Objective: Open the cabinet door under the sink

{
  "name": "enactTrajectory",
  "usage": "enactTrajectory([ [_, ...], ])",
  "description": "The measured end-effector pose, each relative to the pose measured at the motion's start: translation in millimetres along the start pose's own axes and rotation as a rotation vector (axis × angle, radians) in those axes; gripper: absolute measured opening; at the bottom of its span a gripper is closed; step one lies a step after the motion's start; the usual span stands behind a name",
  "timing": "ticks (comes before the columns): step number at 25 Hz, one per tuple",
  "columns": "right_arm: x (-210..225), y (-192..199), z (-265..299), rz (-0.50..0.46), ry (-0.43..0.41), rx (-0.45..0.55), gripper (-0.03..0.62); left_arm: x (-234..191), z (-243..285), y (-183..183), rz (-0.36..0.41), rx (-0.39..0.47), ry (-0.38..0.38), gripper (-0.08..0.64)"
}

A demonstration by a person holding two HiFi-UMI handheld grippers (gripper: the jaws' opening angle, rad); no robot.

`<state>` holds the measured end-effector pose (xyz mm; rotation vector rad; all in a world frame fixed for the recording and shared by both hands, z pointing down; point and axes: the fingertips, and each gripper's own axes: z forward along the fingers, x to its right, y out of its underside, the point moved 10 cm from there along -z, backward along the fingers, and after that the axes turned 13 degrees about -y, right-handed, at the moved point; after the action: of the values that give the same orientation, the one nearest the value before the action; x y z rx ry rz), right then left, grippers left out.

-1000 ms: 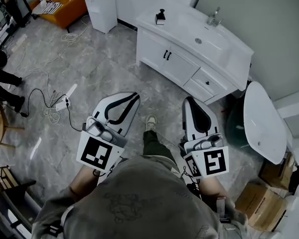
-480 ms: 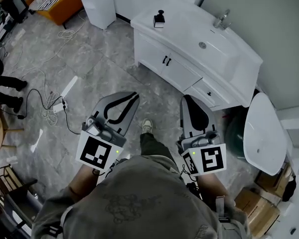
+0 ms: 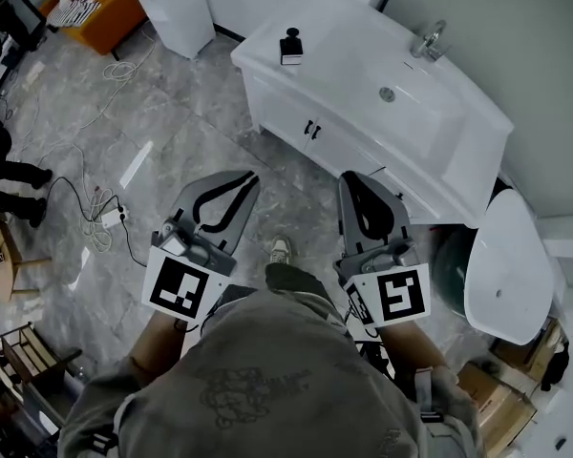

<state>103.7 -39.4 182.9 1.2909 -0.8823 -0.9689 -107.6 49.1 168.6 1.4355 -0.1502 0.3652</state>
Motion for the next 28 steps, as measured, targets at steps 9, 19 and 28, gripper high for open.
enactTrajectory([
  [9,41,17,11,0.057,0.045,-0.008,0.034,-7,41,10,-0.044,-0.061,-0.016,0.029],
  [19,60,33,34,0.120,0.068,-0.025,0.034,-25,67,30,-0.068,-0.090,-0.013,0.029],
  [28,74,82,69,0.262,0.143,-0.110,0.035,-45,105,66,-0.049,-0.115,0.007,0.029],
])
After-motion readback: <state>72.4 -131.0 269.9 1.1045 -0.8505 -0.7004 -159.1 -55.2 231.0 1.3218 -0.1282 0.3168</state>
